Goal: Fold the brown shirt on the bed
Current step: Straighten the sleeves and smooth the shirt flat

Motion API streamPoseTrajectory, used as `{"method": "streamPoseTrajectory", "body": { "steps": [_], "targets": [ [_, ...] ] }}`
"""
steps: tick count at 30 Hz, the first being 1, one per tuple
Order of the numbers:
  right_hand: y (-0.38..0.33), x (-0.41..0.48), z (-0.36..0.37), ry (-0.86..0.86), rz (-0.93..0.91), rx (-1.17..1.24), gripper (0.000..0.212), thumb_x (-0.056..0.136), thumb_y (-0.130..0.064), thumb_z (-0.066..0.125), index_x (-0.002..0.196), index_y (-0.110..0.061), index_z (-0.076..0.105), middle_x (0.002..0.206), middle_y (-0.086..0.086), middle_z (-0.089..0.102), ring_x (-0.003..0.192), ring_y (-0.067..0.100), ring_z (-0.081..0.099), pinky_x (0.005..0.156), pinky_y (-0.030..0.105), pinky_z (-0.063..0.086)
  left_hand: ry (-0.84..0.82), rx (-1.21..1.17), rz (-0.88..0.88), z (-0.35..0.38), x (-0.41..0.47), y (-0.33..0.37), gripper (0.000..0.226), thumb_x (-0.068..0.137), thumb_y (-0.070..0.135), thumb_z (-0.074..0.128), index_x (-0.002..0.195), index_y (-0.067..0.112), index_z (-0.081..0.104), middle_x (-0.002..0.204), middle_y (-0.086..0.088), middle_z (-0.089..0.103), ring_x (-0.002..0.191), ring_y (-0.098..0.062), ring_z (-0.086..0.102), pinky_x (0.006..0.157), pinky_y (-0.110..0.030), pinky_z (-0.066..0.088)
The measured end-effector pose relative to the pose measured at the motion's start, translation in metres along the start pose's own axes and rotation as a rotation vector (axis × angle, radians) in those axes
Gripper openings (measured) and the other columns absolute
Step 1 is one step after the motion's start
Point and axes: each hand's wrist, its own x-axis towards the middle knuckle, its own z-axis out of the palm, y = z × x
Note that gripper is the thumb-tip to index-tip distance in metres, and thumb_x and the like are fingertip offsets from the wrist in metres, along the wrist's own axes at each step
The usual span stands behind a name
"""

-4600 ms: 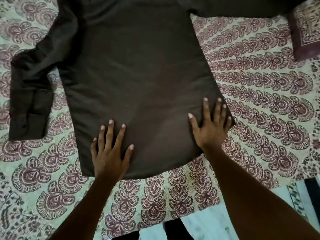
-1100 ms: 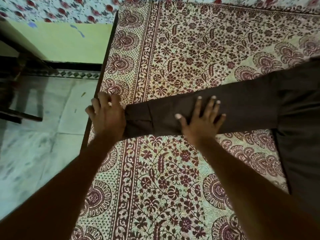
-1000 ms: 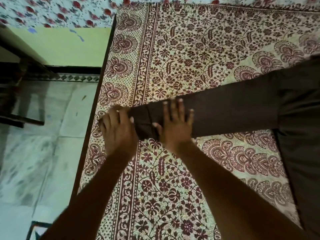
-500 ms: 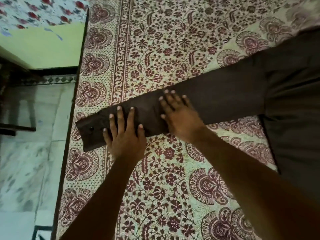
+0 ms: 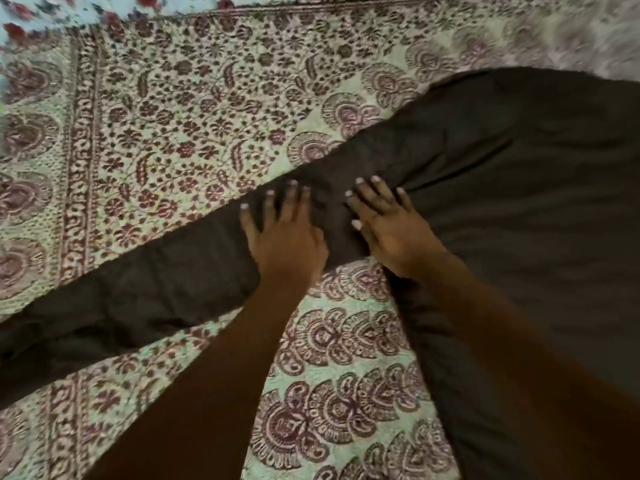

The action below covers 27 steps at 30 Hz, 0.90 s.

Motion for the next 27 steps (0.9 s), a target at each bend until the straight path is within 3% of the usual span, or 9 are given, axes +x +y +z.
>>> {"method": "streamPoseTrajectory", "body": {
  "steps": [2, 4, 7, 11, 14, 16, 19, 24, 27],
  "targets": [
    [0.02, -0.008, -0.006, 0.084, -0.013, 0.033, 0.066, 0.102, -0.052, 0.019, 0.157, -0.021, 0.036, 0.168, 0.004, 0.024, 0.157, 0.026, 0.014, 0.124, 0.055, 0.019, -0.013, 0.01, -0.186, -0.009, 0.013, 0.018, 0.067, 0.095, 0.039, 0.042, 0.159, 0.022, 0.029, 0.168, -0.002, 0.024, 0.155, -0.029, 0.021, 0.121, -0.065, 0.002],
    [0.046, -0.024, -0.01, 0.213, 0.213, 0.081, 0.068, 0.102, -0.056, 0.027, 0.158, -0.018, 0.035, 0.169, 0.007, 0.022, 0.157, 0.028, 0.014, 0.125, 0.052, 0.015, -0.001, -0.019, -0.246, -0.02, 0.026, 0.046, 0.063, 0.093, 0.034, 0.051, 0.152, 0.014, 0.039, 0.16, -0.014, 0.035, 0.148, -0.036, 0.03, 0.119, -0.064, 0.013],
    [0.072, -0.047, 0.001, 0.244, 0.403, 0.114, 0.074, 0.101, -0.062, 0.029, 0.156, -0.014, 0.038, 0.168, 0.011, 0.023, 0.156, 0.03, 0.017, 0.125, 0.055, 0.017, 0.079, -0.249, -0.133, -0.025, 0.061, 0.08, 0.043, 0.09, 0.025, 0.057, 0.132, 0.016, 0.055, 0.148, -0.013, 0.045, 0.138, -0.039, 0.039, 0.111, -0.055, 0.028],
    [0.082, -0.064, 0.016, 0.275, 0.299, 0.08, 0.071, 0.1, -0.061, 0.036, 0.154, -0.016, 0.043, 0.166, 0.013, 0.027, 0.155, 0.03, 0.023, 0.124, 0.052, 0.021, 0.047, -0.618, 0.079, -0.021, 0.123, 0.125, 0.028, 0.086, 0.024, 0.073, 0.113, 0.018, 0.071, 0.147, -0.007, 0.054, 0.136, -0.027, 0.048, 0.115, -0.033, 0.032],
    [0.083, -0.065, 0.017, 0.3, 0.308, 0.109, 0.068, 0.1, -0.061, 0.039, 0.153, -0.018, 0.046, 0.166, 0.012, 0.029, 0.155, 0.028, 0.023, 0.124, 0.05, 0.021, -0.007, -0.727, -0.018, -0.023, 0.158, 0.151, 0.02, 0.083, 0.027, 0.078, 0.103, 0.025, 0.076, 0.116, 0.003, 0.073, 0.112, -0.014, 0.065, 0.108, -0.028, 0.042],
    [0.083, -0.066, 0.017, 0.326, 0.308, 0.126, 0.067, 0.1, -0.06, 0.043, 0.151, -0.018, 0.047, 0.165, 0.011, 0.03, 0.155, 0.027, 0.023, 0.124, 0.05, 0.022, 0.052, -0.661, -0.066, -0.024, 0.171, 0.153, 0.014, 0.08, 0.029, 0.069, 0.093, 0.033, 0.074, 0.108, 0.011, 0.074, 0.113, -0.013, 0.065, 0.113, -0.045, 0.037],
    [0.084, -0.068, 0.018, 0.339, 0.292, 0.13, 0.068, 0.099, -0.06, 0.045, 0.15, -0.017, 0.049, 0.165, 0.013, 0.032, 0.155, 0.028, 0.024, 0.124, 0.05, 0.023, 0.112, -0.536, -0.023, -0.018, 0.173, 0.152, 0.031, 0.078, 0.025, 0.055, 0.104, 0.028, 0.072, 0.114, 0.006, 0.072, 0.121, -0.019, 0.061, 0.114, -0.06, 0.026],
    [0.085, -0.067, 0.018, 0.278, 0.292, 0.085, 0.069, 0.1, -0.062, 0.04, 0.154, -0.019, 0.043, 0.167, 0.014, 0.026, 0.156, 0.029, 0.02, 0.125, 0.051, 0.019, 0.189, -0.265, 0.03, -0.007, 0.145, 0.163, 0.043, 0.092, 0.028, 0.056, 0.136, 0.024, 0.052, 0.145, 0.0, 0.047, 0.136, -0.026, 0.04, 0.108, -0.056, 0.024],
    [0.08, -0.075, 0.015, 0.191, 0.321, 0.033, 0.071, 0.101, -0.065, 0.032, 0.16, -0.025, 0.03, 0.169, 0.015, 0.016, 0.157, 0.033, 0.011, 0.123, 0.061, 0.011, 0.323, -0.181, 0.158, -0.003, 0.112, 0.156, 0.039, 0.099, 0.035, 0.047, 0.134, 0.02, 0.053, 0.144, -0.006, 0.047, 0.13, -0.028, 0.041, 0.102, -0.049, 0.026]
  ]
}}
